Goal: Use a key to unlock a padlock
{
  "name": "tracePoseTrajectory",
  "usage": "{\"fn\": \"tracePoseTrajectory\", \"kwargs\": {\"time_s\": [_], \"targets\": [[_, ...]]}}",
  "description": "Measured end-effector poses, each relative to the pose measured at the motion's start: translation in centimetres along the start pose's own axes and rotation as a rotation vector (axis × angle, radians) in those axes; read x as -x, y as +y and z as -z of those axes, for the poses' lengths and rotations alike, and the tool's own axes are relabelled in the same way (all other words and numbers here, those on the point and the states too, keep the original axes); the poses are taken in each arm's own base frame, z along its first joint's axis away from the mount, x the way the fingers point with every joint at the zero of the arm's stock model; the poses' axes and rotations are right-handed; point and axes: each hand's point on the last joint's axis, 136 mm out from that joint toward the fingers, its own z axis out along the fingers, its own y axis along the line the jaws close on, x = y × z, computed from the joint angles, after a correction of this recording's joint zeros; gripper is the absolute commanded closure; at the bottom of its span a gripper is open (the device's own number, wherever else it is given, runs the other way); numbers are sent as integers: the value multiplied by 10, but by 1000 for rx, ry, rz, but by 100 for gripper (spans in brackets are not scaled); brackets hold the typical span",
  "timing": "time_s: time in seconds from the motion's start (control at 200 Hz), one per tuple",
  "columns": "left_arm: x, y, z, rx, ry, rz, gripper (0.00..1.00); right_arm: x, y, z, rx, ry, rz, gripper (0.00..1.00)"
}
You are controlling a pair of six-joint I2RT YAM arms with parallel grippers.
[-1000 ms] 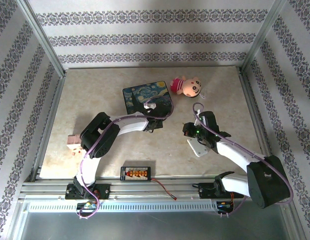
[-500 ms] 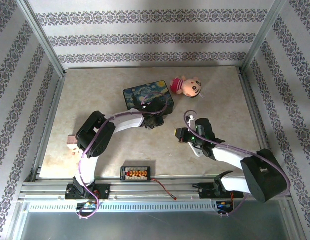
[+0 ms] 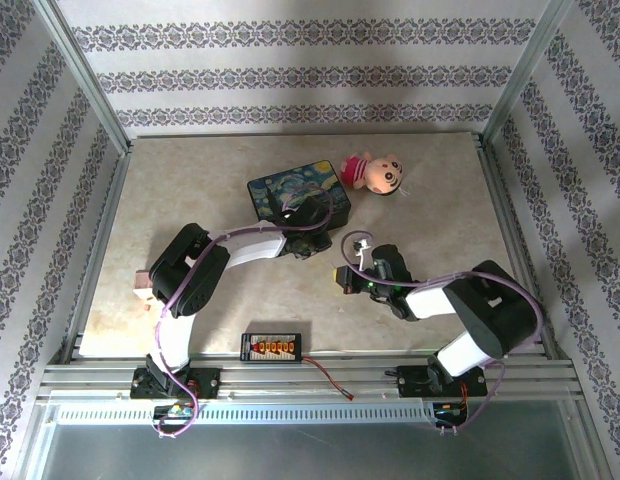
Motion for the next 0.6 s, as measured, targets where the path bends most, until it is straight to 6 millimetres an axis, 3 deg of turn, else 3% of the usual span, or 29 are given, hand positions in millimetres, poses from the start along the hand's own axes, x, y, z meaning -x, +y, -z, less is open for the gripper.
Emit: {"fn": "tracePoseTrajectory", "kwargs": {"time_s": [0.255, 0.6], "targets": [[-1, -1, 1, -10, 4, 9, 86, 14, 0, -20, 17, -42, 11, 100], [-1, -1, 1, -23, 4, 12, 86, 22, 0, -31, 56, -95, -12, 100]]}}
